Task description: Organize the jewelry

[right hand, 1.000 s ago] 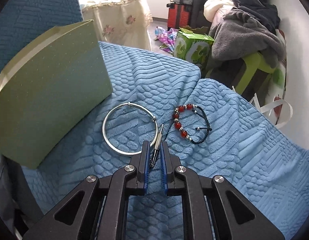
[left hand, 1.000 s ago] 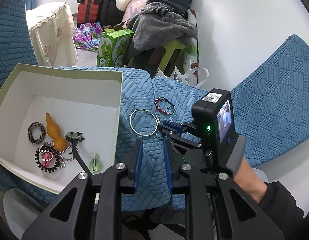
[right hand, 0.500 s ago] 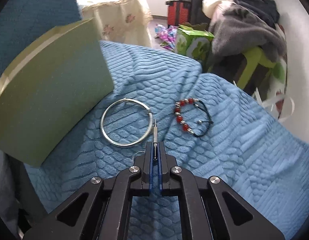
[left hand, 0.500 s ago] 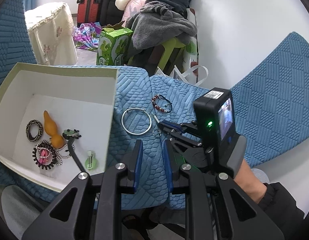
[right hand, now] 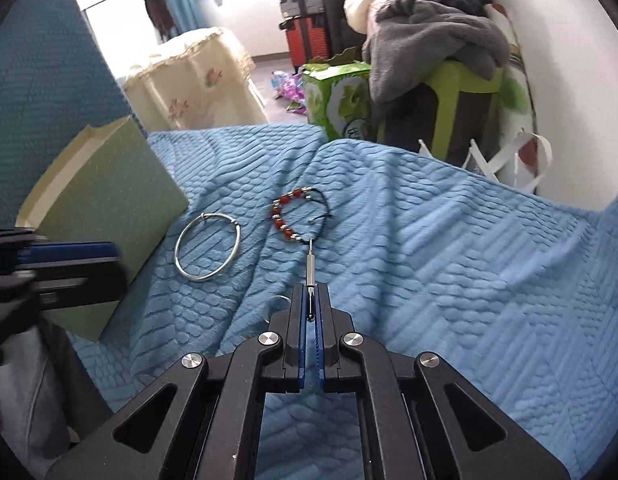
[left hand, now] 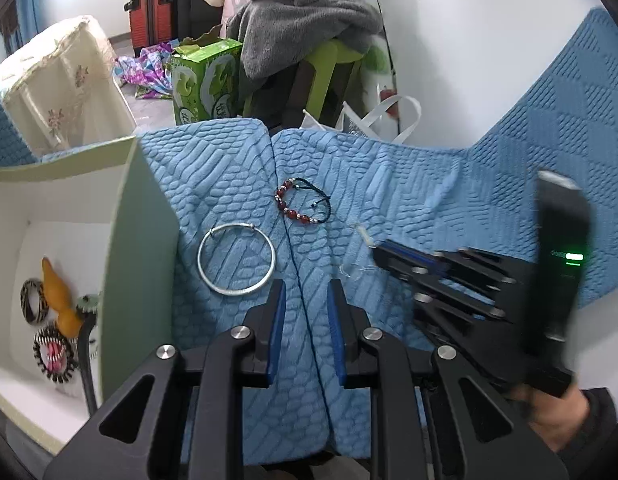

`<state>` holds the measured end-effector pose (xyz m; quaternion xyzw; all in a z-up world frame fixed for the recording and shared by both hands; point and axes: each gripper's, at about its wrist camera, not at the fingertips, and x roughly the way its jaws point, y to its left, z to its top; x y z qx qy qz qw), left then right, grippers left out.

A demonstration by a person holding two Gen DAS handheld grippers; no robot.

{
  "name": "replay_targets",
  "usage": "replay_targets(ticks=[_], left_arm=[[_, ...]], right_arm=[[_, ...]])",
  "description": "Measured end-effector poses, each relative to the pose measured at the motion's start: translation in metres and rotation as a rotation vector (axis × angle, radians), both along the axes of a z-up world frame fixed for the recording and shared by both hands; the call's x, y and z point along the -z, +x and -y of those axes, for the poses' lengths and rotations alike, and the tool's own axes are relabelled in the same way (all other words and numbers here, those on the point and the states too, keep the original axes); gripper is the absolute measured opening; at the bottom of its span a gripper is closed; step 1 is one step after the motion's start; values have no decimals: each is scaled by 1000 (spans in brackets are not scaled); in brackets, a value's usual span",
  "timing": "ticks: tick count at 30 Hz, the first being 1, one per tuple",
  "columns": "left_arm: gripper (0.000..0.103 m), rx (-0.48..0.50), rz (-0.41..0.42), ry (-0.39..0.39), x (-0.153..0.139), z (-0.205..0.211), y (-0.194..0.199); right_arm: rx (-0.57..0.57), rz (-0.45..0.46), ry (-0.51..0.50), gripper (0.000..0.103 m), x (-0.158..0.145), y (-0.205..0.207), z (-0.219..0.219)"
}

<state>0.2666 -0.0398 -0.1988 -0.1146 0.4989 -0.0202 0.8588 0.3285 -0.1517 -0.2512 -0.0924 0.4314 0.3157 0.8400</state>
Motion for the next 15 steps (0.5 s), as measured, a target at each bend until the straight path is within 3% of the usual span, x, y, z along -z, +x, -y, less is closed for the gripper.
replay_targets(ticks=[10,15], left_arm=[[21,12,-63,160,34,13,32],[21,20,-105,193,50,15,44]], right_arm=[[54,-36,79,2,-5,2,26],[65,-52,102,2,-6,6,32]])
